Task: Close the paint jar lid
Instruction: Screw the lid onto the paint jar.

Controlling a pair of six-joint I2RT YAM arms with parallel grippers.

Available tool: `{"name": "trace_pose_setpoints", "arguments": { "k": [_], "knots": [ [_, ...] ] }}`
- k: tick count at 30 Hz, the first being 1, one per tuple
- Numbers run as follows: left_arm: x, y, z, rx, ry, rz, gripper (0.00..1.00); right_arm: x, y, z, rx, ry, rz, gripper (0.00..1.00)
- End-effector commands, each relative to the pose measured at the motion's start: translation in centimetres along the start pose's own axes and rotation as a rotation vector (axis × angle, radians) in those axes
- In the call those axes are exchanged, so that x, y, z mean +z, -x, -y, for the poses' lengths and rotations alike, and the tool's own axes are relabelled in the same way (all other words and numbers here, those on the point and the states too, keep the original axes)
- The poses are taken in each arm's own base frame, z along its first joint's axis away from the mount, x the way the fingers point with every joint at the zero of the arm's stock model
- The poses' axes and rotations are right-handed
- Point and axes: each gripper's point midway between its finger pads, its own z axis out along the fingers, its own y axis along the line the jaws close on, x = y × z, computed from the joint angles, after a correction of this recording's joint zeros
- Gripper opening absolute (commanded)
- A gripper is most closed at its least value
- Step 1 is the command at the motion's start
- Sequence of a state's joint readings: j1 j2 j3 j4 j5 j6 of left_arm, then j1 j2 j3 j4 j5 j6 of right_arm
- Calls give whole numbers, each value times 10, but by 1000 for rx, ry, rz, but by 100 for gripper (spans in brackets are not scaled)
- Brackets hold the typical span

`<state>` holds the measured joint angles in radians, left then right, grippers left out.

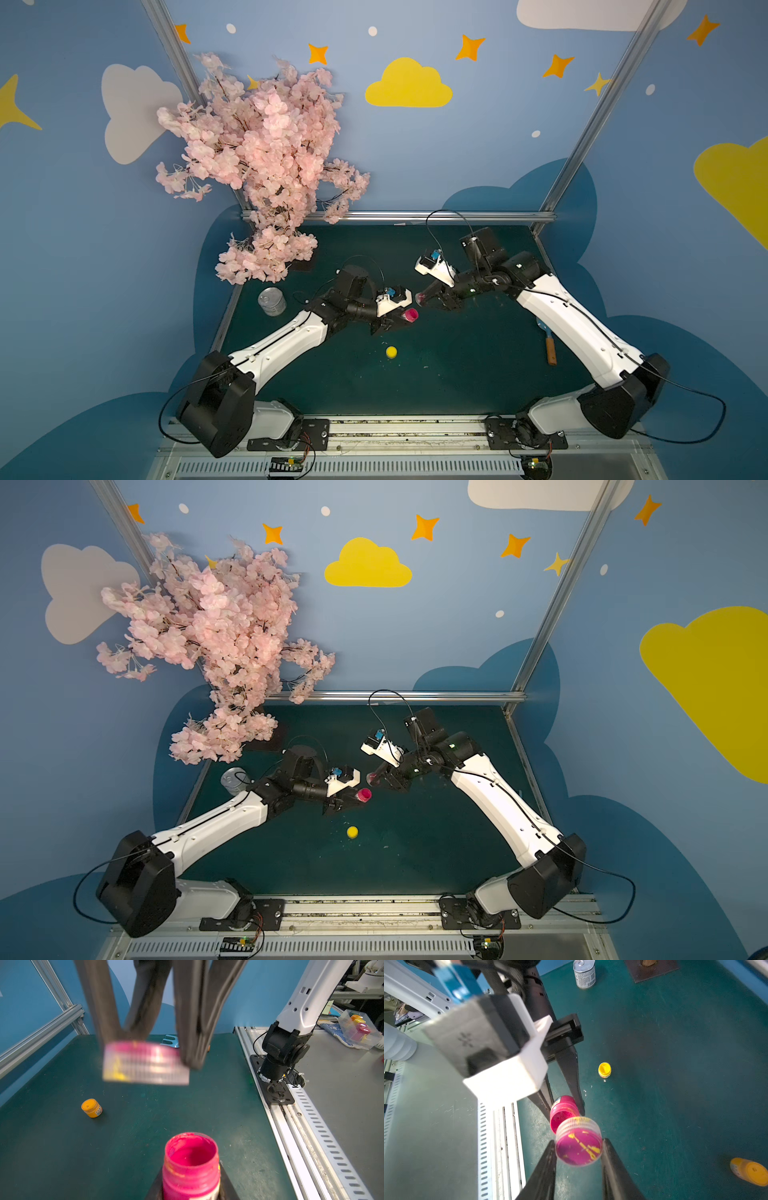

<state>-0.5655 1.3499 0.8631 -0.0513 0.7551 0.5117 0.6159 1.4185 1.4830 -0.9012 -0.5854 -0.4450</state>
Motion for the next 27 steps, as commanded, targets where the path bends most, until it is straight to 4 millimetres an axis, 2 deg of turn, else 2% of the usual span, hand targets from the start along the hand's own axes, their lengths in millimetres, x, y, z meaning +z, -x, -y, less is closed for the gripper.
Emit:
{"name": "trace_pose_setpoints", "arguments": {
  "k": [1,4,16,27],
  "knots": [
    [-5,9,-1,42,25,25,29,3,4,1,11,12,12,20],
    [-6,11,-4,54,43,27,29,8,0,3,25,13,-5,21],
    [-10,14,-17,83,131,28,29,26,-10,-9,18,16,-83,23],
    [-11,17,-19,100,154,35,29,37,-15,-1,24,-18,-136,24]
  ]
}}
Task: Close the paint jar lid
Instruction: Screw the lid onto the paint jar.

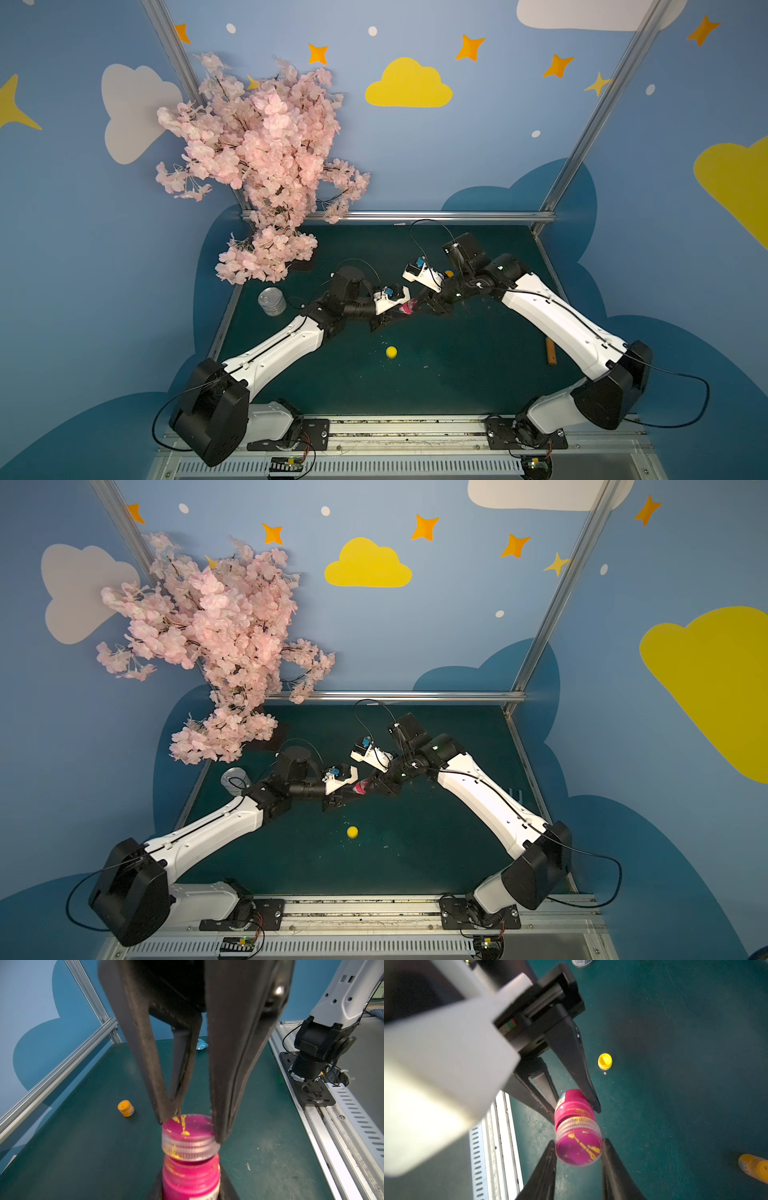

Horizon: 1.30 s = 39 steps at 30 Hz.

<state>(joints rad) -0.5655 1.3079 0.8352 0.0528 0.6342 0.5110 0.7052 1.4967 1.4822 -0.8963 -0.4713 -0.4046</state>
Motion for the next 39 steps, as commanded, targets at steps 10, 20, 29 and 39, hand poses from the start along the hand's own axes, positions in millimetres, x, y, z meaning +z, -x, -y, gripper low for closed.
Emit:
{"name": "trace_pose_setpoints", "arguments": {
  "k": [10,20,29,39],
  "knots": [
    [-3,7,1,17,2,23,29,4,6,-2,6,12,-6,25],
    [-3,8,0,19,6,26,29,8,11,-5,13,49,-4,26],
    [-2,9,-2,26,7,24,29,12,10,-8,16,78,-18,26],
    [-1,10,-10,48,34,1,28,19,4,-14,10,119,-51,27]
  ]
}}
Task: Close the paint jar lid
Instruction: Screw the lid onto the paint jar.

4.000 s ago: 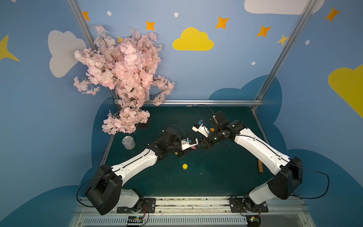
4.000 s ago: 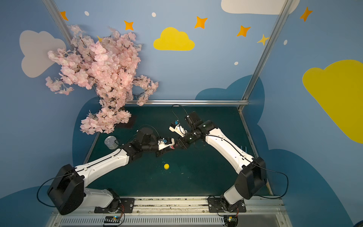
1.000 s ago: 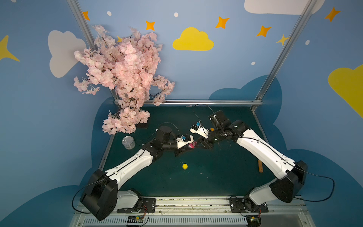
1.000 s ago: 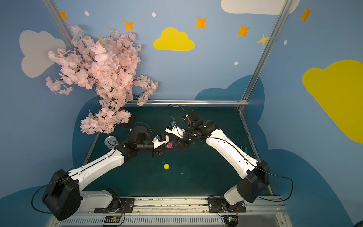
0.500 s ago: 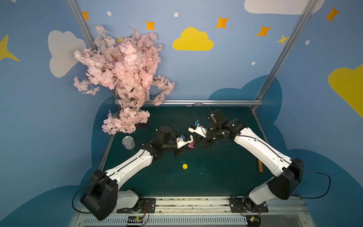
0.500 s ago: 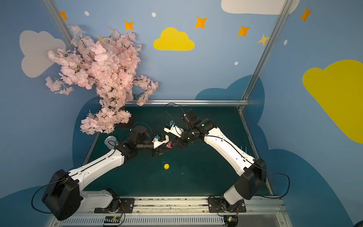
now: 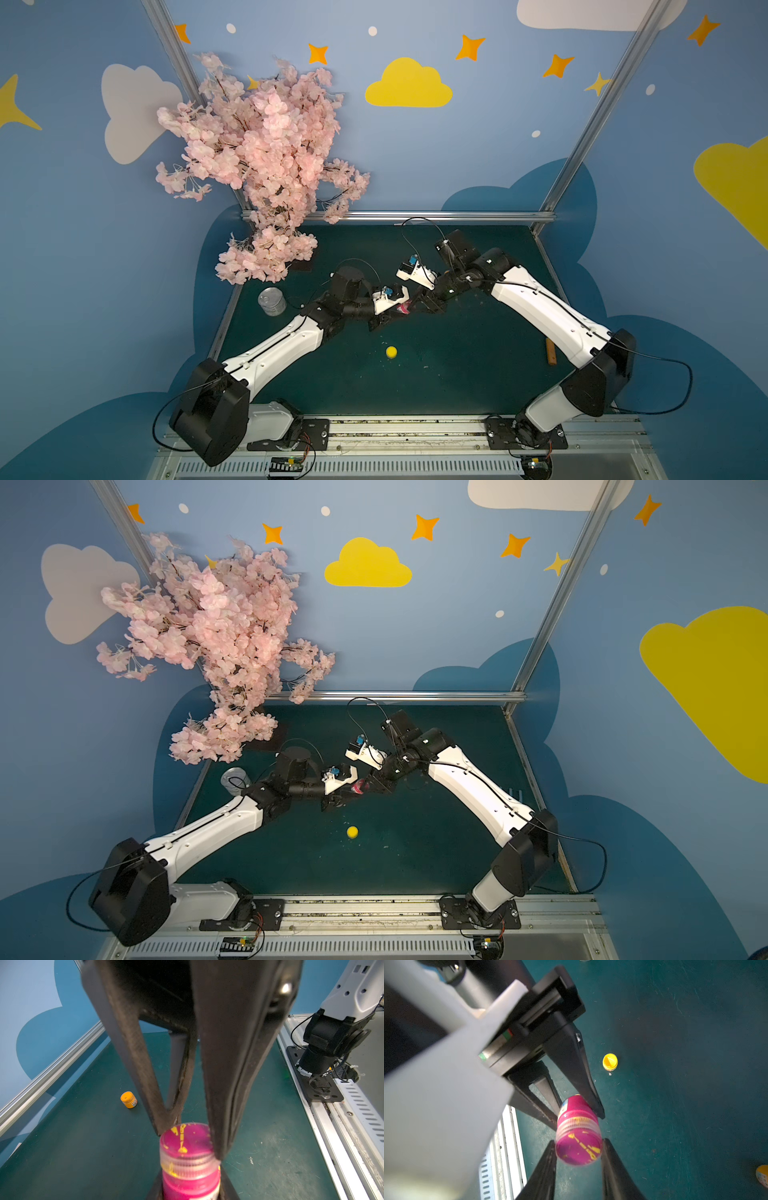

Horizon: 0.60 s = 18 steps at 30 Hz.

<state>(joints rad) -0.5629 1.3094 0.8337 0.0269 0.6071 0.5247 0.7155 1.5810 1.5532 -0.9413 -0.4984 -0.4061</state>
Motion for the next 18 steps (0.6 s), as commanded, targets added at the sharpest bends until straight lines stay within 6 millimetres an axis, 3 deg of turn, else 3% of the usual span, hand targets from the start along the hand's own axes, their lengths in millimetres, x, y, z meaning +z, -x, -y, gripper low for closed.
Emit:
{"name": "trace_pose_setpoints", "arguments": {
  "k": [1,10,18],
  "knots": [
    [-2,19,-8,53,24,39,28,6,0,-14,-9,67,-14,27],
    [-4,21,-28,75,134,34,28,9,2,-12,16,65,-7,29],
    [-9,29,-33,93,180,68,28,12,5,-12,36,74,11,29]
  ]
}}
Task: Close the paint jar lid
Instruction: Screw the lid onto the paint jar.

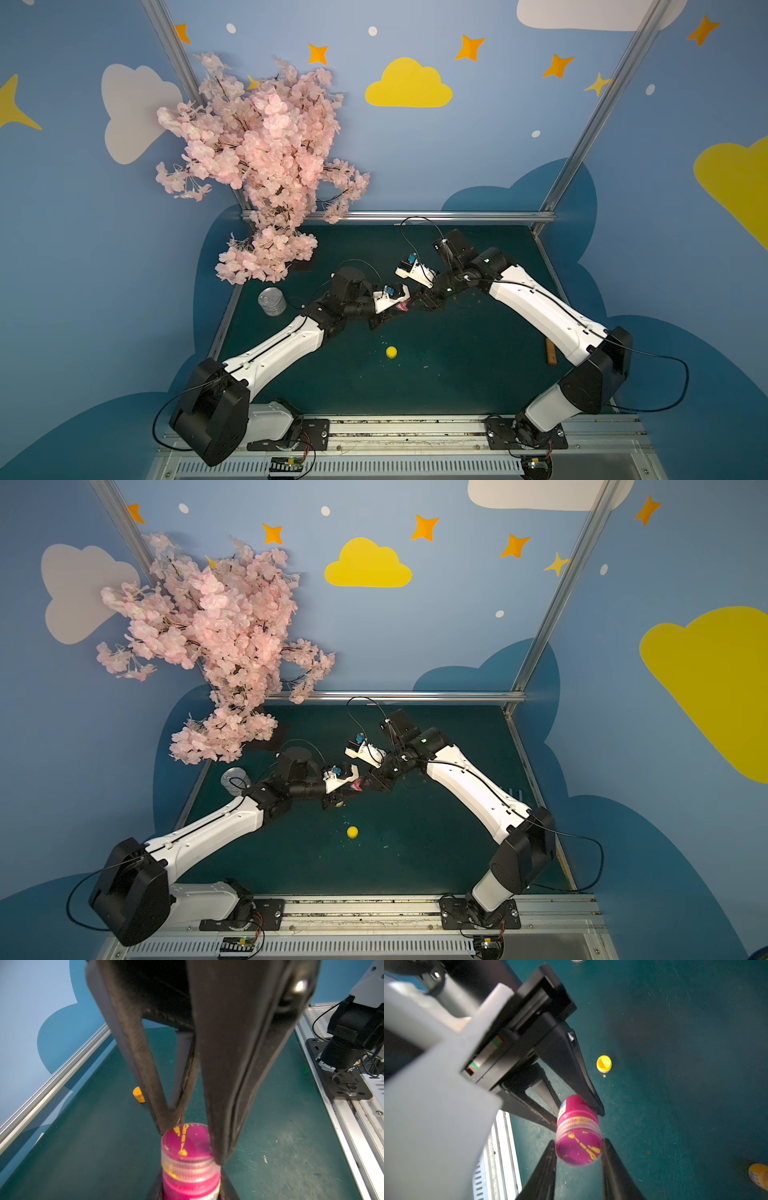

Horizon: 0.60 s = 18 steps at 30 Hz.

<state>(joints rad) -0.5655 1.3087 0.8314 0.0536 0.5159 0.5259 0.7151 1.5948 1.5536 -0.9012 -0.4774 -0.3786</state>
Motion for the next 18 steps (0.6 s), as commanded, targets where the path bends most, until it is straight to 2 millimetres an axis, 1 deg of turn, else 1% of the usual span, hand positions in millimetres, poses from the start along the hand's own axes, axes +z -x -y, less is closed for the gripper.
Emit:
{"name": "trace_pose_setpoints", "arguments": {
  "k": [1,4,8,11,18],
  "knots": [
    [-9,32,-20,72,102,101,28,7,0,-22,24,104,0,29],
    [-12,38,-22,68,115,126,28,8,-2,-22,31,105,2,29],
    [-16,48,-17,61,87,176,28,11,-3,-22,49,119,-4,29],
    [-16,49,-17,52,82,182,28,12,-2,-22,59,122,-1,30],
    [-21,58,-16,46,73,229,27,13,-3,-23,75,139,7,30]
  ]
}}
